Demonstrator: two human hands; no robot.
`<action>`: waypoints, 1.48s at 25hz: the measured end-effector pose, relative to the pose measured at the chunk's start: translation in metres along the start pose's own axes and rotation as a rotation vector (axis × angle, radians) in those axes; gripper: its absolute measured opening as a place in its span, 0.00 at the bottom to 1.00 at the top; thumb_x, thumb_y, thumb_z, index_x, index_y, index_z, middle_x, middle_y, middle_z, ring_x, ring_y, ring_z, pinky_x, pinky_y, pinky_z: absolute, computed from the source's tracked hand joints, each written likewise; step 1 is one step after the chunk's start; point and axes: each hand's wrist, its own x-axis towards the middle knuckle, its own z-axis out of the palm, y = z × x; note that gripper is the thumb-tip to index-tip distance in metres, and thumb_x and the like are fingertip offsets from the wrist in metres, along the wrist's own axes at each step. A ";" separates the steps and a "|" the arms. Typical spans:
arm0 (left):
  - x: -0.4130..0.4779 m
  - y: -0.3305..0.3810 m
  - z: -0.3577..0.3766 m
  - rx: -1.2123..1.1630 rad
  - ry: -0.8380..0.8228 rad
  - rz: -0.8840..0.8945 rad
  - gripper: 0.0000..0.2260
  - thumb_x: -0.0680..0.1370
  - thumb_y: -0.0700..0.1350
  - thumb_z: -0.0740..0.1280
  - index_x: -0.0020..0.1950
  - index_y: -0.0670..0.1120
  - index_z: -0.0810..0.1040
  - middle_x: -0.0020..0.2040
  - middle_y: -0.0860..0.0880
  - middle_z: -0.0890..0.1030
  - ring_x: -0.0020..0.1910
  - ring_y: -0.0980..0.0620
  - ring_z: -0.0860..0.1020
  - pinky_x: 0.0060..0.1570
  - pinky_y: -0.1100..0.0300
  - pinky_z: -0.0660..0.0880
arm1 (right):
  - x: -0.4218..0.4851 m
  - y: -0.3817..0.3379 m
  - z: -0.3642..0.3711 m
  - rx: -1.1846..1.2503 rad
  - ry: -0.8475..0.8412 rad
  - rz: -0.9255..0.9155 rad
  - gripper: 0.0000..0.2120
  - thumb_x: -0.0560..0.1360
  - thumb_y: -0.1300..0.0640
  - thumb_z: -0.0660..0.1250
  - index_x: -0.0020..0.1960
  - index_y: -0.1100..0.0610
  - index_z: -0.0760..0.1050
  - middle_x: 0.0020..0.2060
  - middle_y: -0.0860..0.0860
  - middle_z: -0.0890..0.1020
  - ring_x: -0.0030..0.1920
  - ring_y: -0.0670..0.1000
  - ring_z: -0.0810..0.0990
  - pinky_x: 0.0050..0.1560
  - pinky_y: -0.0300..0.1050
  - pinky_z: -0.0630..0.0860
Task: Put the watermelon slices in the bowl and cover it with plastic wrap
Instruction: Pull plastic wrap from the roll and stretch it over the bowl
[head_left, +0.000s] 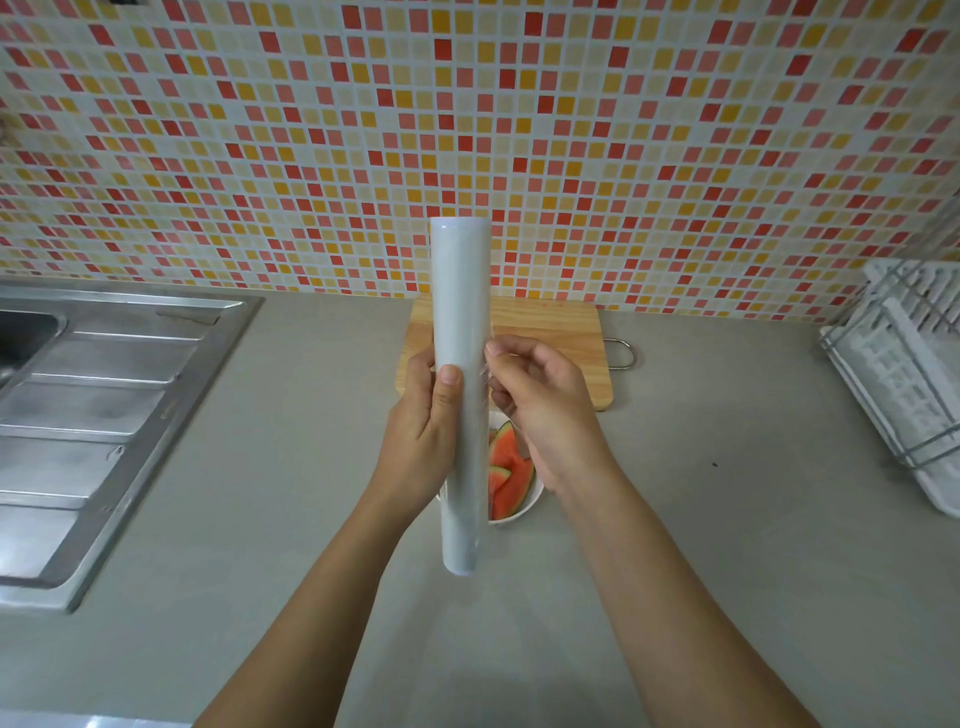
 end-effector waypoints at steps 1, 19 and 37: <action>0.000 -0.001 0.000 0.003 0.004 -0.003 0.13 0.79 0.59 0.50 0.60 0.58 0.66 0.46 0.74 0.75 0.46 0.69 0.76 0.38 0.77 0.70 | 0.001 0.000 0.000 -0.001 0.013 -0.012 0.01 0.73 0.58 0.68 0.45 0.54 0.78 0.30 0.43 0.80 0.33 0.42 0.75 0.41 0.37 0.74; -0.001 -0.018 -0.001 0.130 0.008 0.028 0.16 0.78 0.59 0.52 0.61 0.55 0.67 0.41 0.60 0.78 0.41 0.69 0.76 0.35 0.76 0.69 | 0.009 -0.005 0.010 0.140 0.151 0.017 0.04 0.74 0.61 0.68 0.41 0.55 0.79 0.27 0.46 0.74 0.29 0.42 0.71 0.36 0.35 0.73; -0.007 -0.021 -0.009 0.181 0.009 0.037 0.22 0.75 0.67 0.48 0.63 0.59 0.65 0.45 0.64 0.76 0.45 0.70 0.74 0.37 0.76 0.68 | 0.018 -0.024 0.013 0.463 0.069 0.238 0.05 0.74 0.59 0.66 0.40 0.55 0.77 0.29 0.46 0.77 0.30 0.41 0.76 0.35 0.34 0.75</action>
